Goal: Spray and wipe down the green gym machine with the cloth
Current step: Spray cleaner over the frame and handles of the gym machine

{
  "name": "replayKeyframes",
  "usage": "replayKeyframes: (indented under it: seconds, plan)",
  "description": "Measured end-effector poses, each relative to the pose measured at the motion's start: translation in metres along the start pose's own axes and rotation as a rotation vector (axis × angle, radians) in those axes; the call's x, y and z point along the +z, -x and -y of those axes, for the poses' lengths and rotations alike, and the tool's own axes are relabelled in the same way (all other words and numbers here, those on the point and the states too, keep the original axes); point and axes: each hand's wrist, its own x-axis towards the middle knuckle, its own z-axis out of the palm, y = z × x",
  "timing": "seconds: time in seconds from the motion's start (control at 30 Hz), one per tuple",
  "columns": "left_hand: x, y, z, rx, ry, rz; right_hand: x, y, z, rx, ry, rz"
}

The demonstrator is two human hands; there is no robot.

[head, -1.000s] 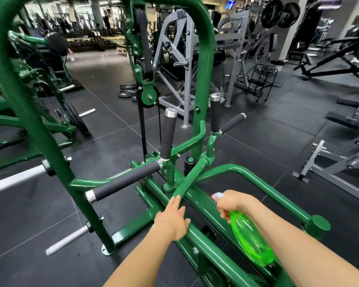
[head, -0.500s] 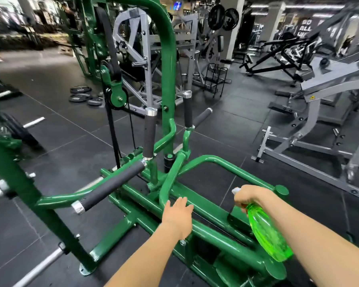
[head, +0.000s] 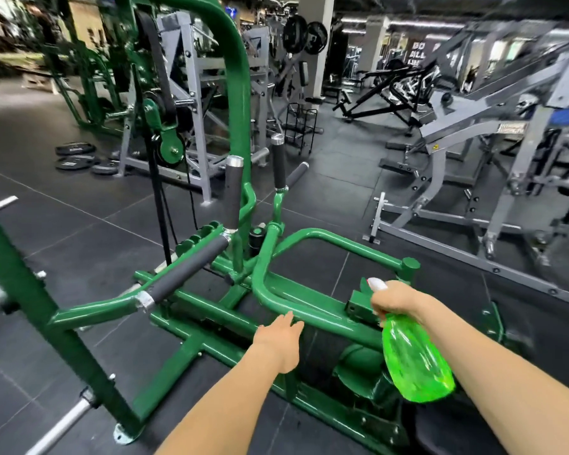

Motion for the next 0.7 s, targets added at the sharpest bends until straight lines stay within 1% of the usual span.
replayKeyframes:
  seconds: [0.03,0.07,0.2,0.3,0.33,0.43,0.57,0.7]
  plan:
    - [0.005,0.004,-0.001,-0.002,-0.010,0.002,0.010,0.007,-0.006,-0.016,-0.060,-0.005]
    - [0.009,0.007,-0.002,0.000,-0.023,0.012,0.021,0.015,-0.010,-0.039,-0.070,-0.017]
    - [0.036,0.018,-0.011,0.052,-0.082,0.071,0.066,0.045,-0.029,-0.053,0.011,-0.019]
    - [0.050,0.029,-0.013,0.046,0.030,0.081,0.107,0.045,-0.052,-0.013,0.001,-0.012]
    - [0.055,0.031,-0.011,0.040,0.064,0.084,0.119,0.046,-0.058,0.024,0.014,0.002]
    - [0.067,0.034,-0.001,0.013,0.119,0.106,0.149,0.041,-0.077,0.053,0.064,0.023]
    - [0.079,0.034,0.012,-0.075,0.151,0.140,0.164,0.042,-0.090,0.115,0.044,0.020]
    - [0.087,0.033,0.016,-0.121,0.152,0.193,0.169,0.037,-0.102,0.135,-0.062,-0.046]
